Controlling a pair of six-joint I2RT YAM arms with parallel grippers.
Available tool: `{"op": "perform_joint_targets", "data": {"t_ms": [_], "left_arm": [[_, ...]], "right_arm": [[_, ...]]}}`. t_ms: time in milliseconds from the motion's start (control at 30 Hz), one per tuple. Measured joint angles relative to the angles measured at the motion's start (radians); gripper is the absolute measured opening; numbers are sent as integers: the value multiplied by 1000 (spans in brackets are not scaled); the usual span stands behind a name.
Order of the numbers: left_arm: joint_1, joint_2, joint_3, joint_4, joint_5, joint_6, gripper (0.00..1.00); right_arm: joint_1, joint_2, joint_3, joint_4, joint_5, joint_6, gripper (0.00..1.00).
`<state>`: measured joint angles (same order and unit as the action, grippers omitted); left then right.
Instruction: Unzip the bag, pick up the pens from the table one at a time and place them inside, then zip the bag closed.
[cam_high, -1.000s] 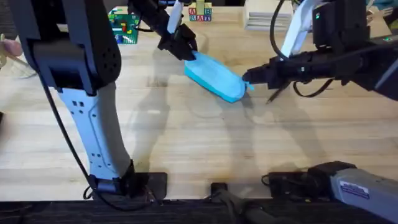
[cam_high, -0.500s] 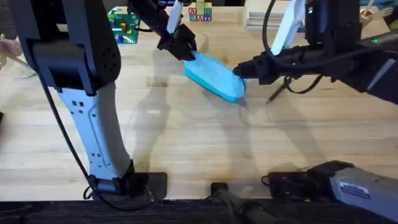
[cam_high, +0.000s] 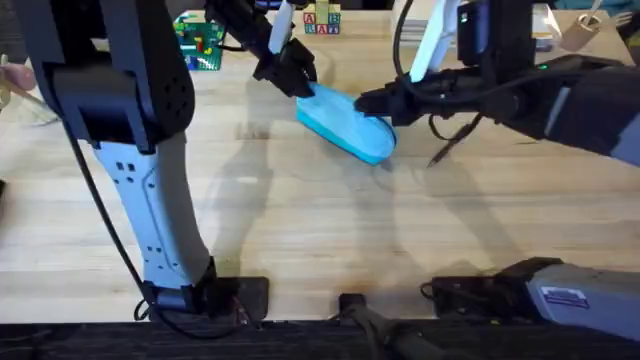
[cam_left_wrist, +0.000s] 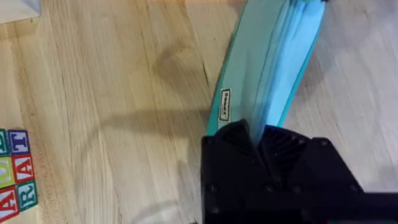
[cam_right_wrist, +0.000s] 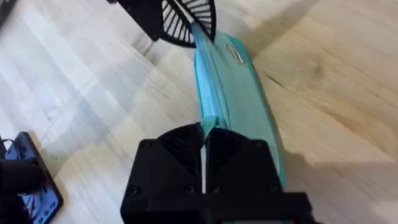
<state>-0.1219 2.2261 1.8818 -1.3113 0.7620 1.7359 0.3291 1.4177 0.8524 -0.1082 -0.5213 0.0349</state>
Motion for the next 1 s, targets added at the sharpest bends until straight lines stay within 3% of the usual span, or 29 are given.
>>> {"op": "perform_joint_targets", "data": {"t_ms": [1000], "left_arm": [[0,0,0,3,0,0,43]], "right_arm": [[77,242,3,531,-18,252,31]]}}
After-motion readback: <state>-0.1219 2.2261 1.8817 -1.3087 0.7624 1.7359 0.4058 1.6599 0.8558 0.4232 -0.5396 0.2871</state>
